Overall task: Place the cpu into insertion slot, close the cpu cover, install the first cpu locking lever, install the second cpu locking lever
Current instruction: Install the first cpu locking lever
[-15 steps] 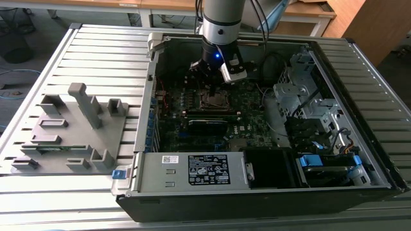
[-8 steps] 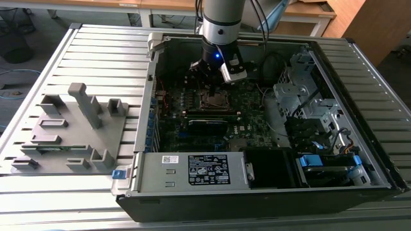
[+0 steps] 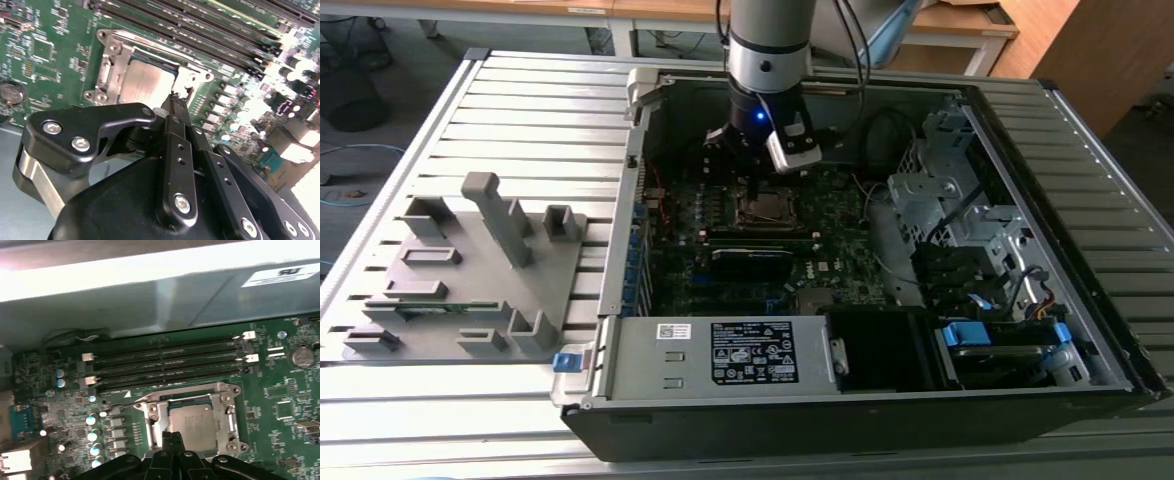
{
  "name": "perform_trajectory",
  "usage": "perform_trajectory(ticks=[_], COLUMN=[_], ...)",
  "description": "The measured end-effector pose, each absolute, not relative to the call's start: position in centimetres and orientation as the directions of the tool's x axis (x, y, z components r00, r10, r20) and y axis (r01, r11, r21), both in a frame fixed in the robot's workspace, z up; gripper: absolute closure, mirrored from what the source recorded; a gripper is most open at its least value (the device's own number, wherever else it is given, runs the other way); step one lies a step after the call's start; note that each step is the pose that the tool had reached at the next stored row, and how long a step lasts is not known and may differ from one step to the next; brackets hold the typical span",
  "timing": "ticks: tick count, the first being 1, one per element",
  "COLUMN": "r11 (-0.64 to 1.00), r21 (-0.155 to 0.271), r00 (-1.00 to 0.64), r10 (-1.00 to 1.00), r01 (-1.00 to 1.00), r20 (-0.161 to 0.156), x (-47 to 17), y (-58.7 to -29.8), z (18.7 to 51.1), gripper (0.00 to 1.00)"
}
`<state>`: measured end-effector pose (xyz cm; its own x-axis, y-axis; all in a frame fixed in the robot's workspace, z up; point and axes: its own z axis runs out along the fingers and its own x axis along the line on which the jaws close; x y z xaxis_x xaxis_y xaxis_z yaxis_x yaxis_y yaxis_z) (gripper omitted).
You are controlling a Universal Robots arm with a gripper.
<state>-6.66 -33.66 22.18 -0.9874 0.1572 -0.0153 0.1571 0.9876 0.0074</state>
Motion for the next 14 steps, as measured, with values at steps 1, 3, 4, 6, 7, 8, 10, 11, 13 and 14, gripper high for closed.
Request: perform_trajectory(ticks=[1, 3, 4, 6, 7, 8, 10, 11, 13, 14], r11=[0.988, 0.988, 0.988, 0.988, 0.988, 0.988, 0.988, 0.988, 0.988, 0.988], r21=[0.008, 0.008, 0.008, 0.008, 0.008, 0.008, 0.008, 0.008, 0.008, 0.008], r00=[-0.987, -0.987, -0.987, -0.987, -0.987, -0.987, -0.987, -0.987, -0.987, -0.987], r10=[0.157, 0.157, 0.157, 0.157, 0.157, 0.157, 0.157, 0.157, 0.157, 0.157], r01=[0.157, 0.157, 0.157, 0.157, 0.157, 0.157, 0.157, 0.157, 0.157, 0.157], r20=[-0.016, -0.018, -0.018, -0.018, -0.018, -0.018, -0.018, -0.018, -0.018, -0.018], x=[-6.88, -7.08, -7.08, -7.08, -7.08, -7.08, -7.08, -7.08, -7.08, -7.08], y=[-33.66, -33.65, -33.65, -33.66, -33.66, -33.66, -33.66, -33.66, -33.66, -33.66], z=[22.17, 22.17, 22.17, 22.23, 22.29, 22.36, 22.52, 22.61, 22.81, 22.90], gripper=[0.89, 0.89, 0.89, 0.89, 0.89, 0.89, 0.89, 0.89, 0.89, 0.89])
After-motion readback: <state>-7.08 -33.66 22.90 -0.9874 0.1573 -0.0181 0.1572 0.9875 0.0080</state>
